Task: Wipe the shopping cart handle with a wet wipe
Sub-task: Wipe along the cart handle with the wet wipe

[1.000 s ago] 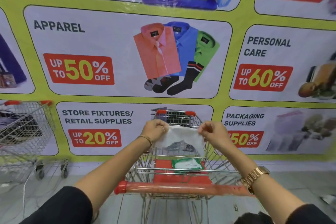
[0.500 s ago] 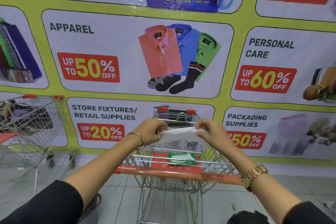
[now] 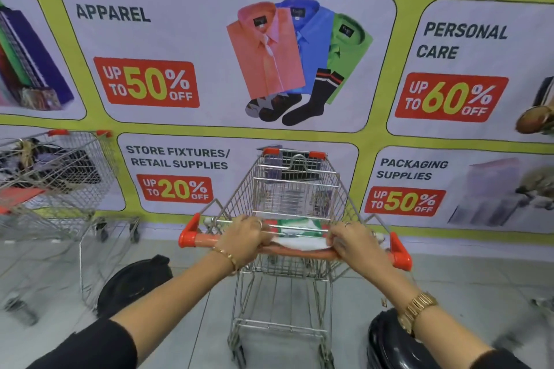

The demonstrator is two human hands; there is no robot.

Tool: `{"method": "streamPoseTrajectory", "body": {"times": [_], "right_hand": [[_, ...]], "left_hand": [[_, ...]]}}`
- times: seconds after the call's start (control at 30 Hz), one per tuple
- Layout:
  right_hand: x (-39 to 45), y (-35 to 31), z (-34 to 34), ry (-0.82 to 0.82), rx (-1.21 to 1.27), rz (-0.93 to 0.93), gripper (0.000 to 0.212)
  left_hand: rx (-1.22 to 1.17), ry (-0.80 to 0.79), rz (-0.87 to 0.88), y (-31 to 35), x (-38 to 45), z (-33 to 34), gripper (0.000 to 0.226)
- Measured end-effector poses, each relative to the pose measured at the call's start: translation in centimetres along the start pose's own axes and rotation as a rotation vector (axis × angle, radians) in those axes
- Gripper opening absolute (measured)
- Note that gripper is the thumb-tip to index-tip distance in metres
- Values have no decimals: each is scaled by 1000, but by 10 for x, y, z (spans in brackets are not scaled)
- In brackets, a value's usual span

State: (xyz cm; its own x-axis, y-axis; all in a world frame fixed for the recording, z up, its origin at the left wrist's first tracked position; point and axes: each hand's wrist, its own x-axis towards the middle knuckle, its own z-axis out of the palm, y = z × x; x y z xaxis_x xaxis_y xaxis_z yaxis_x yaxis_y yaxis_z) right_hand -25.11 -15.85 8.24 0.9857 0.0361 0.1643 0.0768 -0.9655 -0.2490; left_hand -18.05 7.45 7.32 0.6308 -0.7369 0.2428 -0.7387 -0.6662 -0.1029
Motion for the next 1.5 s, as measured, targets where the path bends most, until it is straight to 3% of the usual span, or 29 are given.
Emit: {"method": "streamPoseTrajectory", "body": {"times": [0.07, 0.13, 0.33, 0.47, 0.57, 0.67, 0.83, 0.93, 1.03, 1.13, 1.3, 1.4, 1.5], "right_hand": [[-11, 2, 6, -44, -71, -33, 17], [-17, 3, 6, -19, -98, -47, 20], [-34, 2, 1, -57, -107, -84, 35], [-43, -2, 4, 144, 113, -4, 55], [-34, -12, 9, 285, 251, 115, 49], [-22, -29, 26, 190, 183, 128, 41], [-3, -64, 59, 107, 112, 222, 67], [7, -88, 74, 64, 45, 370, 92], [21, -115, 78, -30, 21, 488, 81], [40, -143, 90, -60, 31, 465, 67], [35, -129, 97, 122, 22, 263, 71], [21, -94, 91, 231, -19, 316, 64], [25, -104, 100, 227, -6, 335, 52]], "left_hand": [[54, -49, 62, 10, -12, 6, 27], [85, 3, 62, 14, -15, 7, 34], [78, 13, 46, 8, -20, 8, 14], [-33, 79, -45, 5, -23, 5, 37], [-172, 161, -250, -2, -19, -4, 50], [-138, 125, -487, -28, -16, -2, 38], [-88, 28, -834, -73, -14, 7, 47], [-236, -95, -1022, -92, -14, 19, 64], [-394, -211, -1083, -96, -15, 39, 72], [-385, -221, -1122, -93, -14, 42, 71], [-322, -234, -1115, -94, -16, 39, 71], [-323, -237, -1092, -92, -16, 40, 71], [-320, -227, -1070, -89, -14, 41, 70]]}}
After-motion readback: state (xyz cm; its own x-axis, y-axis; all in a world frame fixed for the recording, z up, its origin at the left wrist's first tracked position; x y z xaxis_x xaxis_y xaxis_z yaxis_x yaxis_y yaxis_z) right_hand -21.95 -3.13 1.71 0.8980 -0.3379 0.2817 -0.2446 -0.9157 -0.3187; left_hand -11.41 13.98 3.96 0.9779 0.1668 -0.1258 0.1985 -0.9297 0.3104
